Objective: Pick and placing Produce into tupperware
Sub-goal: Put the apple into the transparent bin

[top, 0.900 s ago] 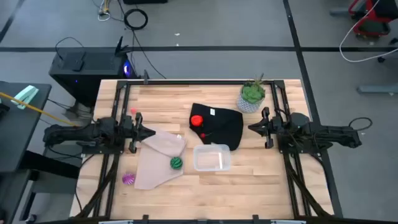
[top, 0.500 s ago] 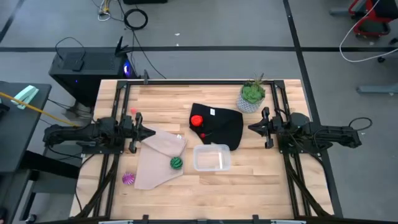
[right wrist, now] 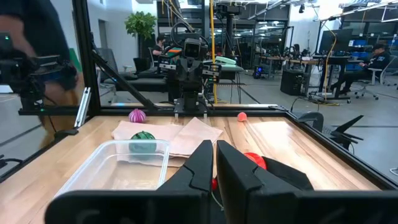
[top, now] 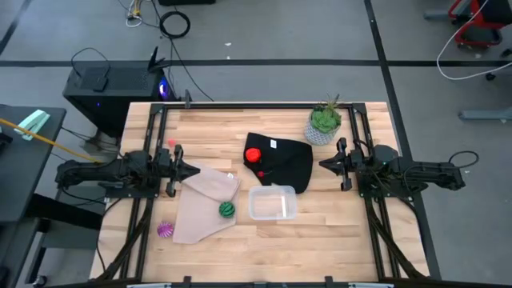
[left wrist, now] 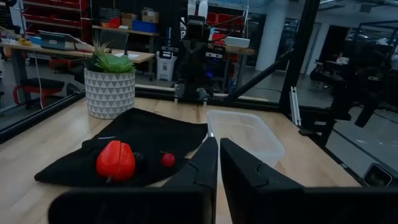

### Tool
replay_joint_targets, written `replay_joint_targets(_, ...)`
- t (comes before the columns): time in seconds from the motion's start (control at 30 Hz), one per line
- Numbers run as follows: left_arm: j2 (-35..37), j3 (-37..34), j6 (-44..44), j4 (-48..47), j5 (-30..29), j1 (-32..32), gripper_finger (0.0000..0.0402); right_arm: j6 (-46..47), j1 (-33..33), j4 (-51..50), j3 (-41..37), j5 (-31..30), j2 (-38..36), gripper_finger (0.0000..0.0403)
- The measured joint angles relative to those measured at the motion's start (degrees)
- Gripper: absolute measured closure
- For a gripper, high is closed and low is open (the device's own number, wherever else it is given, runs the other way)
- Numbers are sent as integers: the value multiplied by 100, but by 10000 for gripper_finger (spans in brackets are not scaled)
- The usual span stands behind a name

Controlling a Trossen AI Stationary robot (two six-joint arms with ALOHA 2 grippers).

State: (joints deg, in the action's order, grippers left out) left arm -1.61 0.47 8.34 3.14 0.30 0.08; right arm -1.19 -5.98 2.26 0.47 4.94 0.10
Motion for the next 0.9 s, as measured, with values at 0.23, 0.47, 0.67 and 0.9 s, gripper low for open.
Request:
replay_joint_targets(0.23, 2, 0, 2, -1, -2, 0, 368, -2, 1, -2, 0, 1, -1, 376)
replay_joint_targets(0.47, 0, 0, 2, 2, -1, 1, 369, -1, -2, 1, 0, 1, 2, 376)
replay_joint_targets(0.67, 1, 0, 1, 0, -2, 2, 376, -2, -2, 1, 0, -1, 1, 376)
replay_joint_targets(0.9, 2, 0, 1, 0, -2, 1, 368, -1, 1, 0, 0, 1, 2, 376)
